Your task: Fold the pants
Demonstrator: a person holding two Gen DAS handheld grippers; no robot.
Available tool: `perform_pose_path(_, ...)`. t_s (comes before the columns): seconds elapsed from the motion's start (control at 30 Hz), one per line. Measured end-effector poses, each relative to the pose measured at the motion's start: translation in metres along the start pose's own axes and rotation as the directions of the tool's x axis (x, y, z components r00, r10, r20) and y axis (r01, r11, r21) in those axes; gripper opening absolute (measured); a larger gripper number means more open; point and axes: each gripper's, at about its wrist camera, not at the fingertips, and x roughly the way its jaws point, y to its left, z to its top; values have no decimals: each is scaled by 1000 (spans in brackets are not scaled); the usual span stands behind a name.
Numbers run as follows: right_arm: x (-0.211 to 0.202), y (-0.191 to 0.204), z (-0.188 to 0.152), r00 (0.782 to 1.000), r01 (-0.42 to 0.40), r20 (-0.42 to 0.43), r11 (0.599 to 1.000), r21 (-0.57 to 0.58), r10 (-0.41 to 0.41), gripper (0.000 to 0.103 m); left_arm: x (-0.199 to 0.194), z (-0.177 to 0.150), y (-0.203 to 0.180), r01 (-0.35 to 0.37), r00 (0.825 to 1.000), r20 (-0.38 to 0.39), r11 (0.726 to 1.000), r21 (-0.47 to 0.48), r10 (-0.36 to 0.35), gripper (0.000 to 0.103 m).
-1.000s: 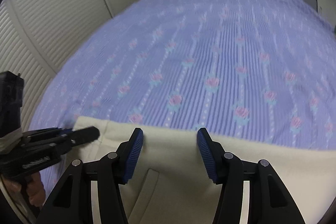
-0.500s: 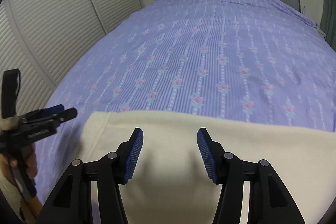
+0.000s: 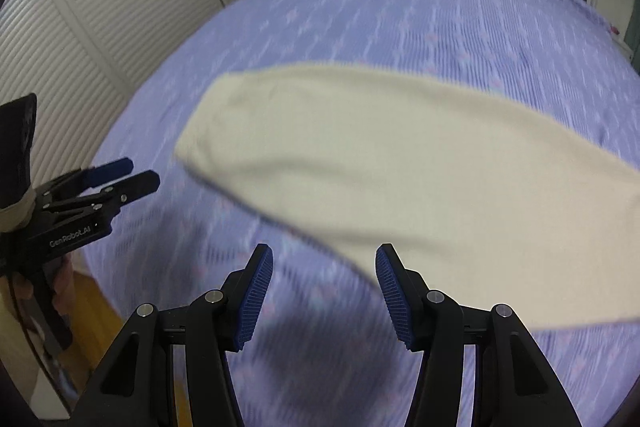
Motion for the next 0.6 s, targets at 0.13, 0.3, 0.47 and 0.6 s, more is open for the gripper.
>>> perform_pose_path(0.13,14,-12,-26,999,7,-41,1000,30,-6,55,2,-23,-16,-22,999,-27,1000,16,22,65)
perform_pose_path(0.3,33,-35,-54,997,49,-71,993,103,-42,55,16,-37,-31,-32,997,-64,999,13,32,65)
perform_pose_path(0.47,58,-56,-67,993,74,-100,987,140,-60,55,28,-41,-39,-11,995,-97,1000,-21,9,65)
perform_pose_path(0.6,61,-56,-58,996,71,-66,992,104,-64,55,36,-39,-40,-14,995,-104,999,-51,8,65)
